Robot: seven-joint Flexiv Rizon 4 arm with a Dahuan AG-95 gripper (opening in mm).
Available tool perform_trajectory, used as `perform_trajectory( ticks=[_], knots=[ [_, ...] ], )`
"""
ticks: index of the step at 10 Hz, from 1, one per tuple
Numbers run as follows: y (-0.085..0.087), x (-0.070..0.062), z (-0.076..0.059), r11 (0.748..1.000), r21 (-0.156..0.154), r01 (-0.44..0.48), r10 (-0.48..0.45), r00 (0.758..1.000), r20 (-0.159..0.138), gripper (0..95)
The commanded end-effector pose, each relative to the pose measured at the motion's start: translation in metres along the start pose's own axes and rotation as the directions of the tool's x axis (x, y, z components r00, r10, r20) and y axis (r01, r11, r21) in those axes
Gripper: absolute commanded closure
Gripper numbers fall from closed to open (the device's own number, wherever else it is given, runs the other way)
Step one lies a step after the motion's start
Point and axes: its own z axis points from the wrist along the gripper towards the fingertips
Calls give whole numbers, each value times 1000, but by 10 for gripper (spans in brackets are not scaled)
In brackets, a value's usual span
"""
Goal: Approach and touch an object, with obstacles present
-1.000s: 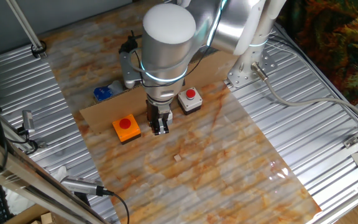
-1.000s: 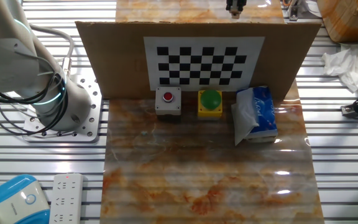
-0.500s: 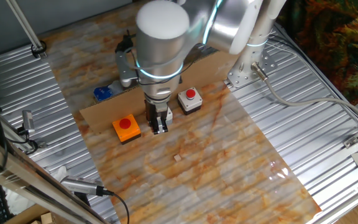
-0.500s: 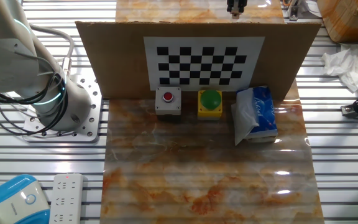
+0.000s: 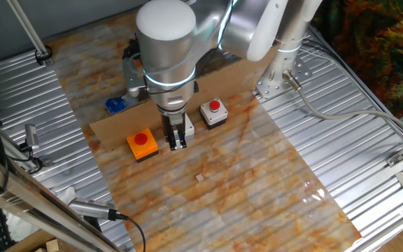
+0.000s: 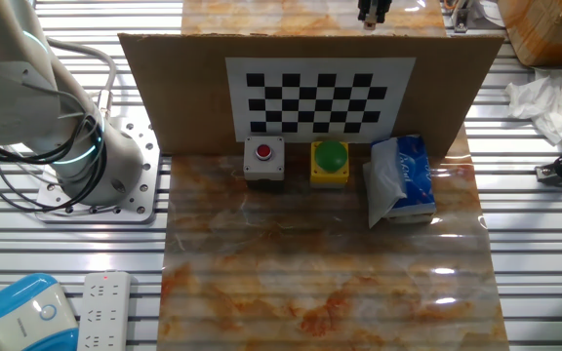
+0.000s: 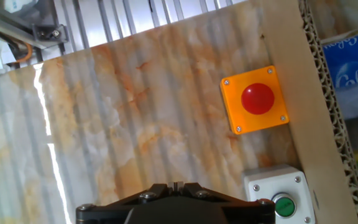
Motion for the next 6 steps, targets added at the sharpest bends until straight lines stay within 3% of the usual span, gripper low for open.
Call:
perform_trajectory(
  ticks=[1,3,6],
  knots=[
    [0,0,0,1000,0,6,-6,1000,-7,950],
    [0,0,0,1000,13,-13,13,999,-35,950],
    [0,0,0,999,32,-20,21,999,-43,950]
  ],
)
